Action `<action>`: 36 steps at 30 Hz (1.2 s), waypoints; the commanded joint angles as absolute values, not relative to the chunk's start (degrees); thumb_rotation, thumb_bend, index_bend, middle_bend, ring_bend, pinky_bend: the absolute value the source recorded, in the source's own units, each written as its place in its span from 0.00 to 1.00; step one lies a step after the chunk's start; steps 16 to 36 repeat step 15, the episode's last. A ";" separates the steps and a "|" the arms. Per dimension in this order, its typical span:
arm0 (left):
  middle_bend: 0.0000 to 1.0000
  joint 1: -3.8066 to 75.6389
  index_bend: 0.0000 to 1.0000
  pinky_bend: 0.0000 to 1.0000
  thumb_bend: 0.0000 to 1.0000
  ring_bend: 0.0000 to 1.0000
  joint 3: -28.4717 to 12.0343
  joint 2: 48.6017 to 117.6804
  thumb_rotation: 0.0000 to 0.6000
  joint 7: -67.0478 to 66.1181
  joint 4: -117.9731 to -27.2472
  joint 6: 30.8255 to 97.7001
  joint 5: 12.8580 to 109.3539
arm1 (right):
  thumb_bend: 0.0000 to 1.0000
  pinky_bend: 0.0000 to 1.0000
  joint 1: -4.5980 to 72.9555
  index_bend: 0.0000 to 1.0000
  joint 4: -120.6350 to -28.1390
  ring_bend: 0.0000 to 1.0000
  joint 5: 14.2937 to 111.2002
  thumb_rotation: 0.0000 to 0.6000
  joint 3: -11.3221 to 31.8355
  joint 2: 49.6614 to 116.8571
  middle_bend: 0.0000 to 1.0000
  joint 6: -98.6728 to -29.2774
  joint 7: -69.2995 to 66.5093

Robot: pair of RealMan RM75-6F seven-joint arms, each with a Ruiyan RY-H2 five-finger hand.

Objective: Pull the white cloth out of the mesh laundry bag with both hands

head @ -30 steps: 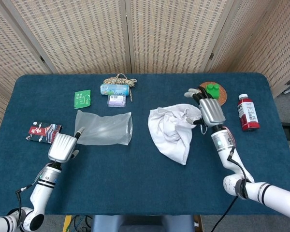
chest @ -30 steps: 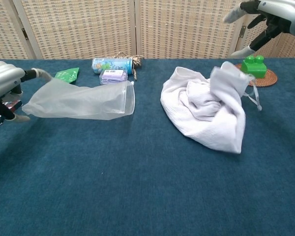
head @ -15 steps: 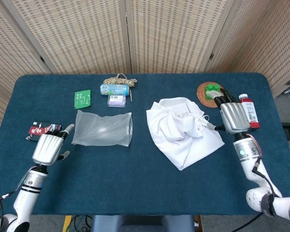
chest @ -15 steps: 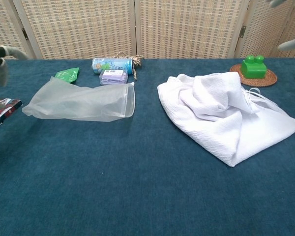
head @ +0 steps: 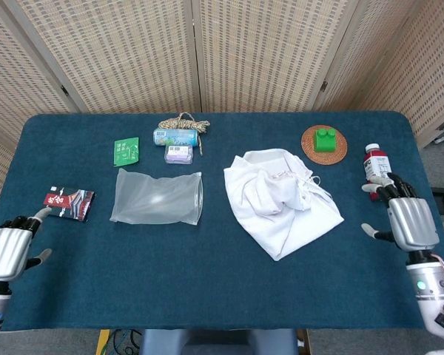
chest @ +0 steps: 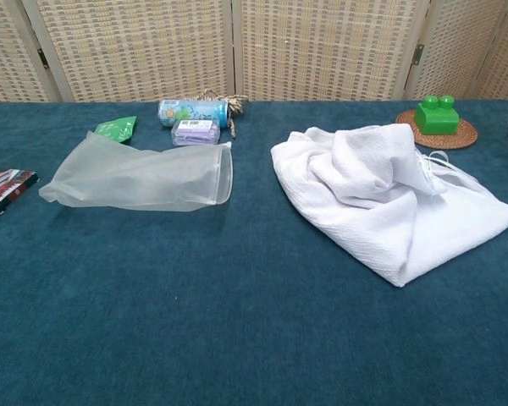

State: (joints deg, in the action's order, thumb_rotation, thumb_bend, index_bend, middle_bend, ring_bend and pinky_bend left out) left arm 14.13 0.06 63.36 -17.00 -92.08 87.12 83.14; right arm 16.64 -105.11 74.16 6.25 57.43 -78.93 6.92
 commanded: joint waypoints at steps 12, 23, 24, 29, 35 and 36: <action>0.48 10.83 0.22 0.52 0.03 0.39 0.46 62.11 1.00 -17.24 -92.74 88.80 85.68 | 0.00 0.20 8.47 0.31 -101.58 0.09 78.53 1.00 2.03 61.46 0.22 -84.87 2.91; 0.48 10.99 0.22 0.52 0.03 0.39 0.15 62.24 1.00 -17.92 -93.25 88.08 85.78 | 0.00 0.20 8.47 0.31 -101.31 0.09 78.48 1.00 2.50 61.66 0.22 -84.42 2.54; 0.48 10.99 0.22 0.52 0.03 0.39 0.15 62.24 1.00 -17.92 -93.25 88.08 85.78 | 0.00 0.20 8.47 0.31 -101.31 0.09 78.48 1.00 2.50 61.66 0.22 -84.42 2.54; 0.48 10.99 0.22 0.52 0.03 0.39 0.15 62.24 1.00 -17.92 -93.25 88.08 85.78 | 0.00 0.20 8.47 0.31 -101.31 0.09 78.48 1.00 2.50 61.66 0.22 -84.42 2.54; 0.48 10.99 0.22 0.52 0.03 0.39 0.15 62.24 1.00 -17.92 -93.25 88.08 85.78 | 0.00 0.20 8.47 0.31 -101.31 0.09 78.48 1.00 2.50 61.66 0.22 -84.42 2.54; 0.48 10.99 0.22 0.52 0.03 0.39 0.15 62.24 1.00 -17.92 -93.25 88.08 85.78 | 0.00 0.20 8.47 0.31 -101.31 0.09 78.48 1.00 2.50 61.66 0.22 -84.42 2.54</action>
